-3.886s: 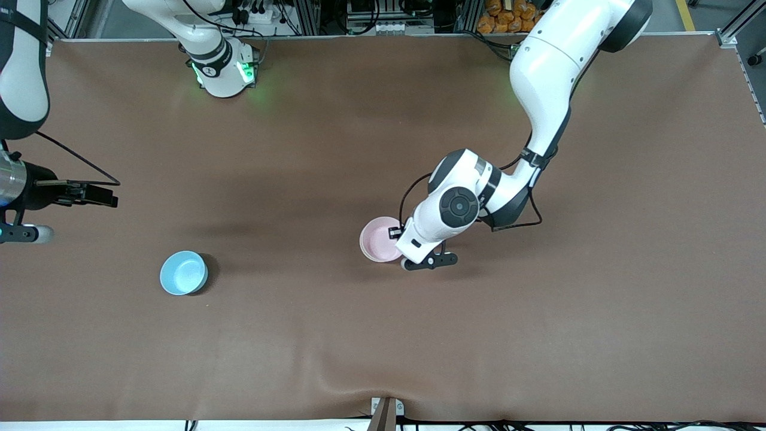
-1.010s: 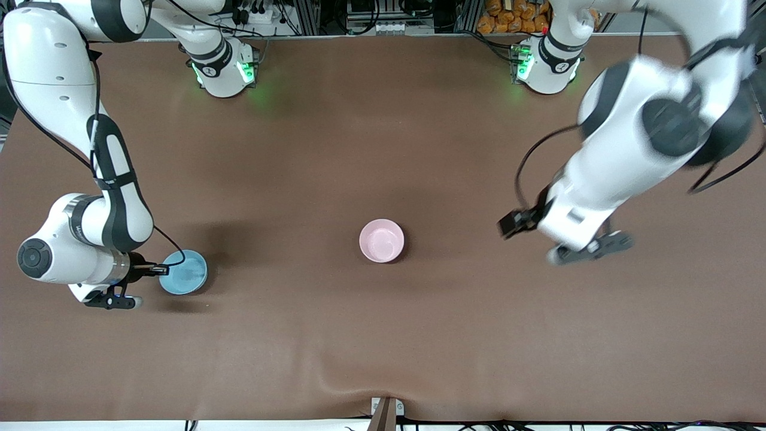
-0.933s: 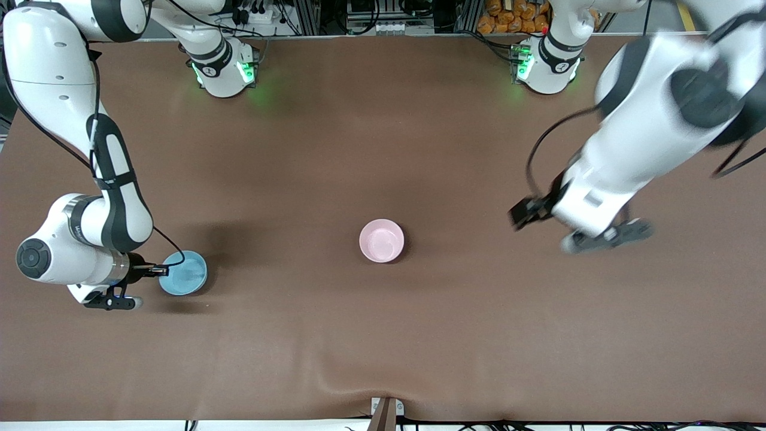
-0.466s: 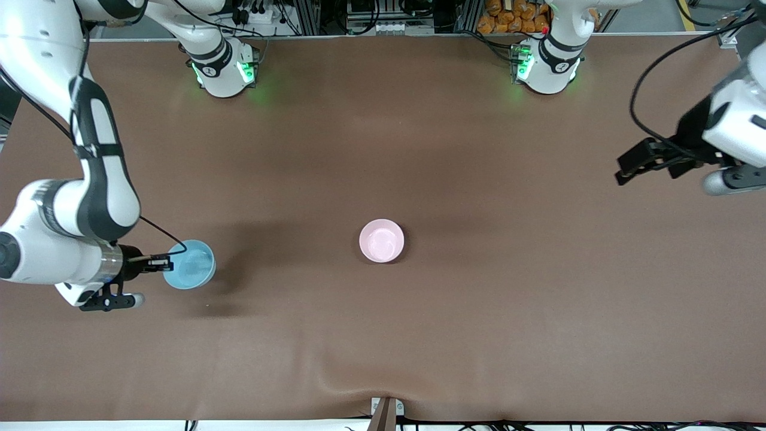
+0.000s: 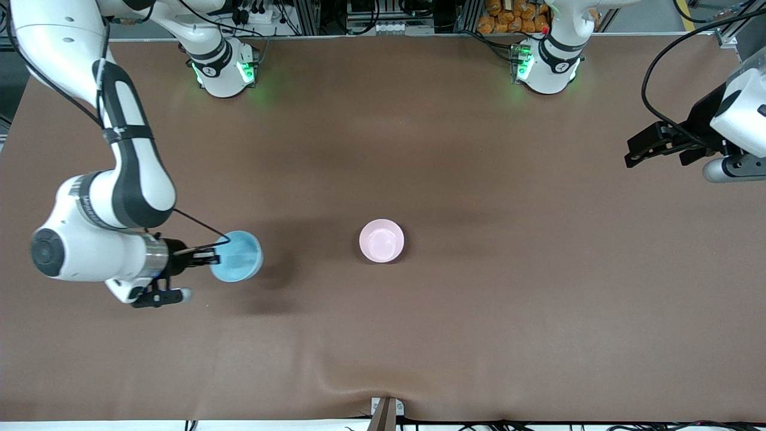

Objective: Stack pink and blue bowls on white bowl
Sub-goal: 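Carry the blue bowl with the right gripper over the pink bowl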

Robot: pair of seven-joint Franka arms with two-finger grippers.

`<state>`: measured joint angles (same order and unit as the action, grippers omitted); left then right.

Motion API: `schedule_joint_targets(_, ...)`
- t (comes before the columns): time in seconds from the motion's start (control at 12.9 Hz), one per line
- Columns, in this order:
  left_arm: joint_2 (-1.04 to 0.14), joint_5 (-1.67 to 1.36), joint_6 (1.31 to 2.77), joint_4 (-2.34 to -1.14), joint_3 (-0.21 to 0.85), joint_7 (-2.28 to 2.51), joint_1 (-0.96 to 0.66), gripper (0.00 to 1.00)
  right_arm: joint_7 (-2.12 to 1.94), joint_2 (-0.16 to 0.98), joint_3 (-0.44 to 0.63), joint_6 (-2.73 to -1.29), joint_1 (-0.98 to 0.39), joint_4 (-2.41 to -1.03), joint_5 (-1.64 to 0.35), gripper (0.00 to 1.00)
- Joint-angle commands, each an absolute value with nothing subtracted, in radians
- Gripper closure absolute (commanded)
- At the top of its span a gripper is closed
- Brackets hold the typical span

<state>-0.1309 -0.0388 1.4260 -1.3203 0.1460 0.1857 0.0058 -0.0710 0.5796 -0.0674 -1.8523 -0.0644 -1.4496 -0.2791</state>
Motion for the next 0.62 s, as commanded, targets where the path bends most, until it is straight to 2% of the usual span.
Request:
schedule_joint_targets(0.0,-0.104,-0.066,1.414,-1.342,0.140,0.129,0.077,0.00,0.000,0.595,-0.066,-1.851,-0.110,-1.442,-0.340,1.00)
schedule_joint_targets(0.23,-0.100,-0.064,1.420,-1.359,0.118,0.129,0.052,0.00,0.116,0.598,-0.066,-1.852,-0.181,-1.446,-0.348,1.00)
schedule_joint_targets(0.31,-0.089,-0.064,1.420,-1.368,0.062,0.130,-0.006,0.00,0.153,0.600,-0.066,-1.861,-0.222,-1.451,-0.357,1.00)
schedule_joint_targets(0.39,-0.086,-0.060,1.420,-1.373,0.011,0.135,-0.064,0.00,0.213,0.598,-0.066,-1.894,-0.263,-1.463,-0.368,1.00)
schedule_joint_targets(0.54,-0.086,-0.064,1.420,-1.373,0.003,0.137,-0.068,0.00,0.354,0.600,-0.064,-1.966,-0.352,-1.471,-0.371,1.00)
